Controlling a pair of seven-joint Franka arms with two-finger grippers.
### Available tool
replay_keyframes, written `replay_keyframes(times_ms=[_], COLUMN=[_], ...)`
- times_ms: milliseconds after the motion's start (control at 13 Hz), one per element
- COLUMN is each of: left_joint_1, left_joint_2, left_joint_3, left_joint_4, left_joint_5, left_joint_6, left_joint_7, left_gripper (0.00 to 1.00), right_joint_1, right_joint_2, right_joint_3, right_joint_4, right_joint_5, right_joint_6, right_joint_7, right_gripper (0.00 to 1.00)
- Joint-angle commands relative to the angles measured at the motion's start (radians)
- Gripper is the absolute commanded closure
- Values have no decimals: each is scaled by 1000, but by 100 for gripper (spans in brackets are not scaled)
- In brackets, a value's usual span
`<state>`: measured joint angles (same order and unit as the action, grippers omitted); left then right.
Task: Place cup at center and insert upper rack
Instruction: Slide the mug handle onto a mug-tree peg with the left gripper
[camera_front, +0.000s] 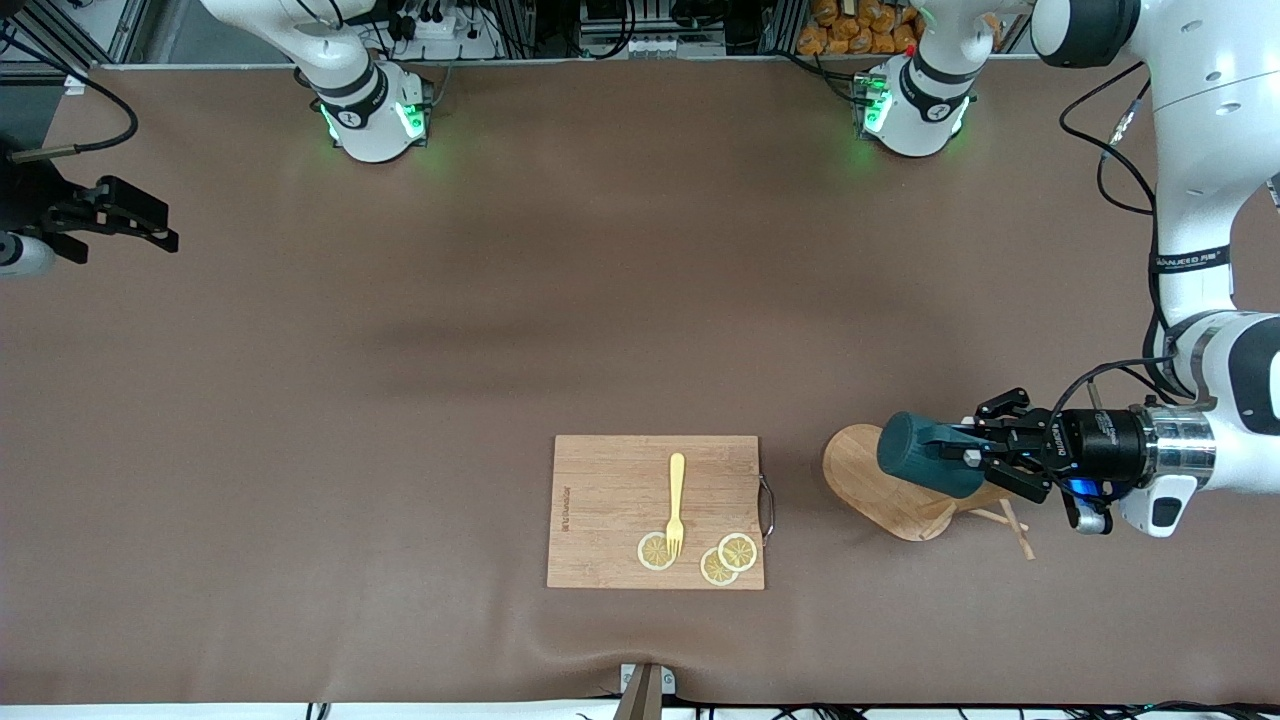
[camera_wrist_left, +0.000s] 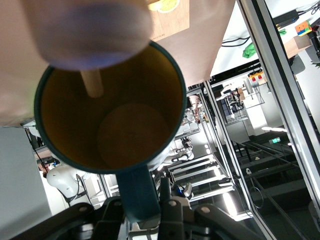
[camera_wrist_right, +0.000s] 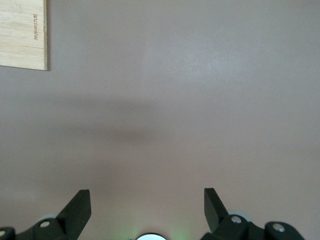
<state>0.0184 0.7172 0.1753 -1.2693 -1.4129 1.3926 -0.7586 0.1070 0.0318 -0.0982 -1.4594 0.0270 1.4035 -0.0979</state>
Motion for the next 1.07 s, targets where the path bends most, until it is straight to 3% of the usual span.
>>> replay_keyframes(times_ms=[0, 998], left_joint_1=[18, 38], left_joint_2=[19, 73], left_joint_3=[-5, -8], left_joint_4=[7, 7], left_joint_5=[-55, -136], left_joint_6=[-30, -80], left_joint_7=[16, 59], left_gripper=[100, 100], right_joint_1=[2, 0], right_joint_2=[0, 0], right_joint_3=[-2, -2], right_joint_4=[5, 7], right_joint_5=[14, 13], right_joint_6=[-3, 0], right_joint_7=[12, 12], right_gripper=[0, 0])
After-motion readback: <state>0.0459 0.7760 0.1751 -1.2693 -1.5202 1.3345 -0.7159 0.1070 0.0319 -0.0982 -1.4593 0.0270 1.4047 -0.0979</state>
